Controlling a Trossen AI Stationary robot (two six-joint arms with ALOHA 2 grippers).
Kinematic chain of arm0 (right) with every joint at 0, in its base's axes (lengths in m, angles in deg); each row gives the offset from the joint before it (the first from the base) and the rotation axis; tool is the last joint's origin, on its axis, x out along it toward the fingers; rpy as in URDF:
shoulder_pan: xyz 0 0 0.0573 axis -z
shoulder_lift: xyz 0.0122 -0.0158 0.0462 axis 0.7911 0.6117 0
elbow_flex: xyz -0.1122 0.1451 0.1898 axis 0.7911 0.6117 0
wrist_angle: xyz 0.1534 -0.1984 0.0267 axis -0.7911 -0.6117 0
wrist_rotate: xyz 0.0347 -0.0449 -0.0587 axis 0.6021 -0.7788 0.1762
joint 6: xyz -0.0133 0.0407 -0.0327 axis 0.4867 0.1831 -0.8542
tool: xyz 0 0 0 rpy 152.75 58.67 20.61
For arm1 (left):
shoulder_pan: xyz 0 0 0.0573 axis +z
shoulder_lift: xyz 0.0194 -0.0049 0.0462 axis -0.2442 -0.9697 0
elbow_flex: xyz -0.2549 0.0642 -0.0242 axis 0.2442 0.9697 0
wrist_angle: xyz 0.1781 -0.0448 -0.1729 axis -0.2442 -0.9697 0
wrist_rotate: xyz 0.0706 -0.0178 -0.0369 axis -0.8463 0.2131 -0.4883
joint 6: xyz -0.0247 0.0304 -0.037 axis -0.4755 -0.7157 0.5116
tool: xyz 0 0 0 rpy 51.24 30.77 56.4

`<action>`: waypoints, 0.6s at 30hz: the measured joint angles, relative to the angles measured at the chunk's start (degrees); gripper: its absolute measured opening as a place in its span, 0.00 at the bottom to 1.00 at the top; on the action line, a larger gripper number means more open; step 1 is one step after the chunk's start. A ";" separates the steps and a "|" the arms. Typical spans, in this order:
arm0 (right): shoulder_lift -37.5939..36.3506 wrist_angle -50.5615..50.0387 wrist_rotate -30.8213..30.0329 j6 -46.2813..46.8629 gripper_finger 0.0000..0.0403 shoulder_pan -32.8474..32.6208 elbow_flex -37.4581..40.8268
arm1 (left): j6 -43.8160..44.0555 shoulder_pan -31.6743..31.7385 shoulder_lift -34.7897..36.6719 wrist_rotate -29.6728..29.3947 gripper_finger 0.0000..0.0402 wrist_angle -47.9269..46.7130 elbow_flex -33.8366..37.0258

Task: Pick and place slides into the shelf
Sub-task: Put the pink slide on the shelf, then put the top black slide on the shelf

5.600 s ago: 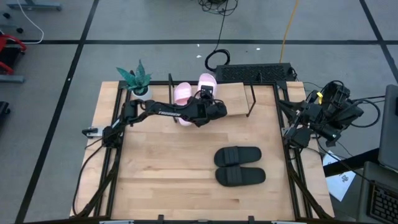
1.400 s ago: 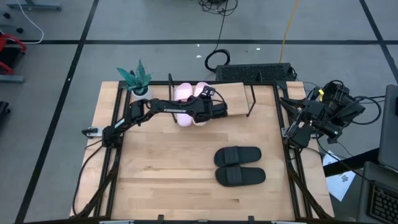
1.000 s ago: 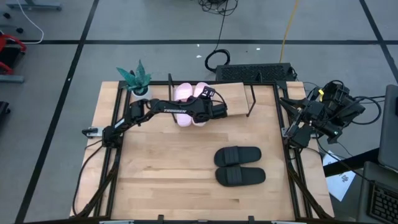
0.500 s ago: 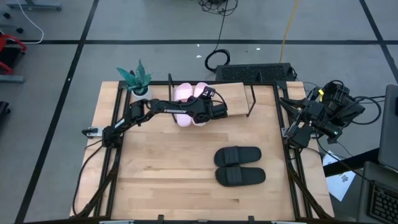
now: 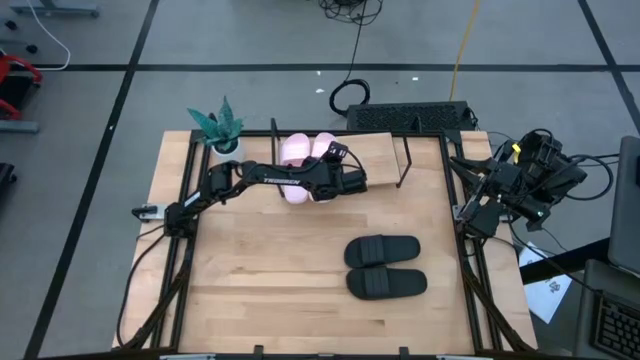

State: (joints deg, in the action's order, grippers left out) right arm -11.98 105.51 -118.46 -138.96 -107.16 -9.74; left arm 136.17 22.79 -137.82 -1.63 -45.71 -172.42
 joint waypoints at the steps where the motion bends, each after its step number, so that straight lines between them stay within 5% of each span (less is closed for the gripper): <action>1: 0.00 0.00 0.00 0.00 0.07 0.00 0.00 | -0.01 -0.12 0.00 -0.07 0.27 0.01 0.00; 18: 0.00 0.00 -0.09 -0.01 0.07 0.01 0.02 | -0.03 -1.38 -0.02 -1.55 0.49 2.99 0.02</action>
State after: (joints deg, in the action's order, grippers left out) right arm -11.98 105.51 -118.56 -138.97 -107.15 -9.72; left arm 136.14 21.41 -137.85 -3.18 -42.72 -172.40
